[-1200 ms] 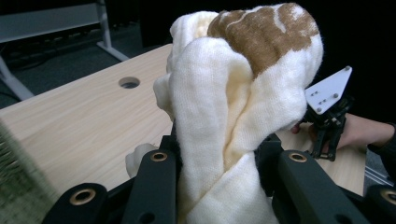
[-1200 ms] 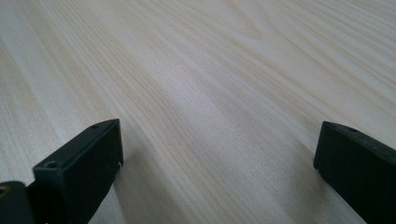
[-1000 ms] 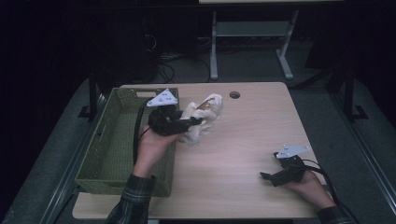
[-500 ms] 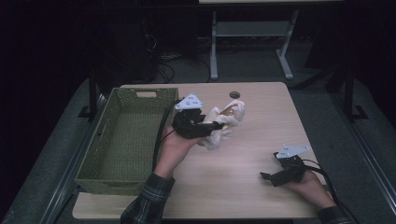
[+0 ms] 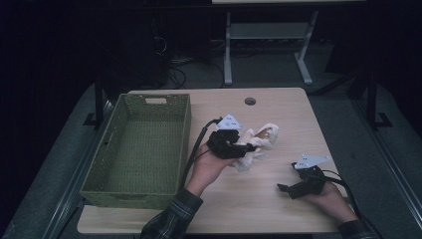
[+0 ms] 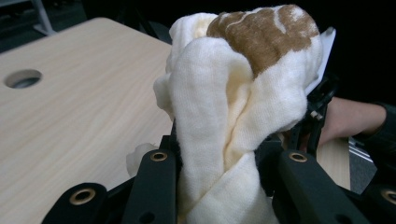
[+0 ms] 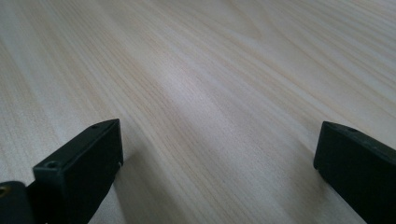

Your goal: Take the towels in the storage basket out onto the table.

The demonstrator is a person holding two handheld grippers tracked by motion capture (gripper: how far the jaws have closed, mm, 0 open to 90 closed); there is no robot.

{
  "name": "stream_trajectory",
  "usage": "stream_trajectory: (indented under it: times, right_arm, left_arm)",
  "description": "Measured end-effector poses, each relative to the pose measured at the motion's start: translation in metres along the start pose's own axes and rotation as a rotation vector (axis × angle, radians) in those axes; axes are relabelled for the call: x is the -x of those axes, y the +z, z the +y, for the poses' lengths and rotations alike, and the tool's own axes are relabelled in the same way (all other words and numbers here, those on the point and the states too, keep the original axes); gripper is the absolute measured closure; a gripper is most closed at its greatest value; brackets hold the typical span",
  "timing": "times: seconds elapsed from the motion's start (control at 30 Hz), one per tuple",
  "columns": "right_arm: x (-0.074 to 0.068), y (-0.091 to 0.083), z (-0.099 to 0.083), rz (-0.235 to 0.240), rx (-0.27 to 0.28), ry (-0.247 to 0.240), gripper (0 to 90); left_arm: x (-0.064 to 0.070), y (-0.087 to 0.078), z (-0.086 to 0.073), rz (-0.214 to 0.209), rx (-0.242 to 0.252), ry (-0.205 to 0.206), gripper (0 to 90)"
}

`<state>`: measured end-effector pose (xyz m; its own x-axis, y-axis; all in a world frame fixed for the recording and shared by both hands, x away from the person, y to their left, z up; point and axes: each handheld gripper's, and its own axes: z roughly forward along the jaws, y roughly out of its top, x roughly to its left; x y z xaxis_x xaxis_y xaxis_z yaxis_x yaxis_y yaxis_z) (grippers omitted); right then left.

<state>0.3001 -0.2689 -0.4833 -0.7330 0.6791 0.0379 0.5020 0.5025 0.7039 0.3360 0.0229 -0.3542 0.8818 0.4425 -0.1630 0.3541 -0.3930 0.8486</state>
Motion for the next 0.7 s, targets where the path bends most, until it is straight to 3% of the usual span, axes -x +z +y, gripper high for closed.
stream_trajectory:
  times: [0.4,0.57,0.7]
  right_arm:
    - [0.000,0.000,0.000,0.000,0.001,-0.002,1.0]
    - [0.000,0.000,0.000,-0.001,0.000,-0.003,1.0]
    - [0.000,0.000,0.000,-0.001,-0.001,-0.004,1.0]
  left_arm:
    - [0.000,0.043,-0.035,-0.002,-0.074,0.006,67.9]
    - [0.000,0.061,-0.049,0.003,-0.102,0.039,67.5]
    - [-0.001,0.073,-0.058,0.003,-0.137,0.035,67.2]
